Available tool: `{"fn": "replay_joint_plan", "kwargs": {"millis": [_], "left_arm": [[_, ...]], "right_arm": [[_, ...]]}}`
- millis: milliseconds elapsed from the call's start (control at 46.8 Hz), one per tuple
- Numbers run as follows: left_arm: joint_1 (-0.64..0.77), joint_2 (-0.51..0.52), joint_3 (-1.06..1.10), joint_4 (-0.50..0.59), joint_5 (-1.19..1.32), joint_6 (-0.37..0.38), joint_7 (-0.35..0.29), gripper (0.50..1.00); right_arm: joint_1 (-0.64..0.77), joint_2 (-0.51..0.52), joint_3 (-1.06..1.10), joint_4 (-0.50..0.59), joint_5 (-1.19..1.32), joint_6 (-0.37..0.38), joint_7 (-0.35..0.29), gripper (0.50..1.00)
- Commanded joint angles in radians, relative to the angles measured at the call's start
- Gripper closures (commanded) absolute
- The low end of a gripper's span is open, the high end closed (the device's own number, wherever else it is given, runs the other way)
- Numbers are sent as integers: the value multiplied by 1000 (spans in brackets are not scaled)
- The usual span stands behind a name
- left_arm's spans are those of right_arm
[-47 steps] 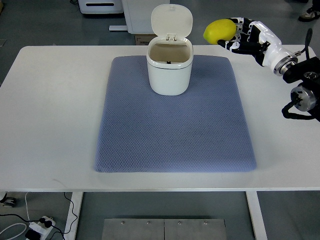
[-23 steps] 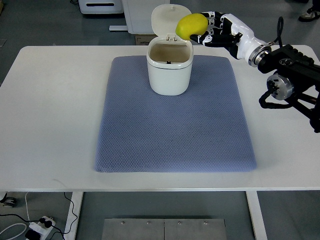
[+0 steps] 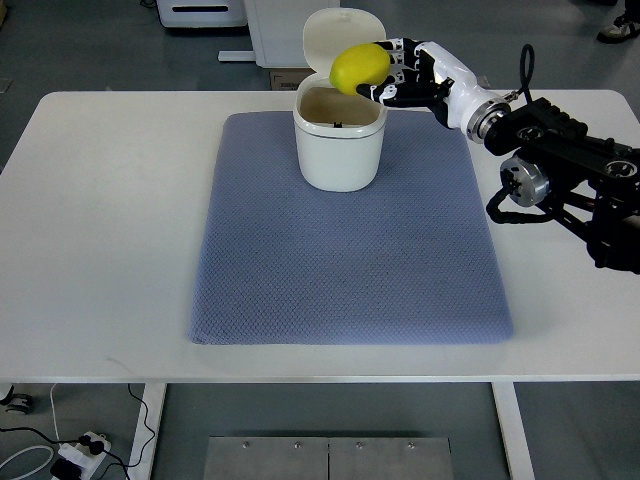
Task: Put lemon in trash with right hand
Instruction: 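Lower the lemon over the white bin and open the right hand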
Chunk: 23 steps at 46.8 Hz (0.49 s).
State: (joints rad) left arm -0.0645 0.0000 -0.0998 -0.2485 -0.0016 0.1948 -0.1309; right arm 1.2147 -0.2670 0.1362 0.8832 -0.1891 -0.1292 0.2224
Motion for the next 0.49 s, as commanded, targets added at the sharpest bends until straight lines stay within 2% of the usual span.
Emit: {"fn": "replay_joint_plan", "kwargs": {"millis": [0,235,471], "left_arm": [[0,0,0,0,0,0,0,500],[0,0,0,0,0,0,0,500],[0,0,0,0,0,0,0,500]], "right_arm": [[-1,14,-12,-27,-3,0,2,948],[0,18,-23,-35,-4,0,2,923],[2,25,-35,-35,-6,0,2,862]]}}
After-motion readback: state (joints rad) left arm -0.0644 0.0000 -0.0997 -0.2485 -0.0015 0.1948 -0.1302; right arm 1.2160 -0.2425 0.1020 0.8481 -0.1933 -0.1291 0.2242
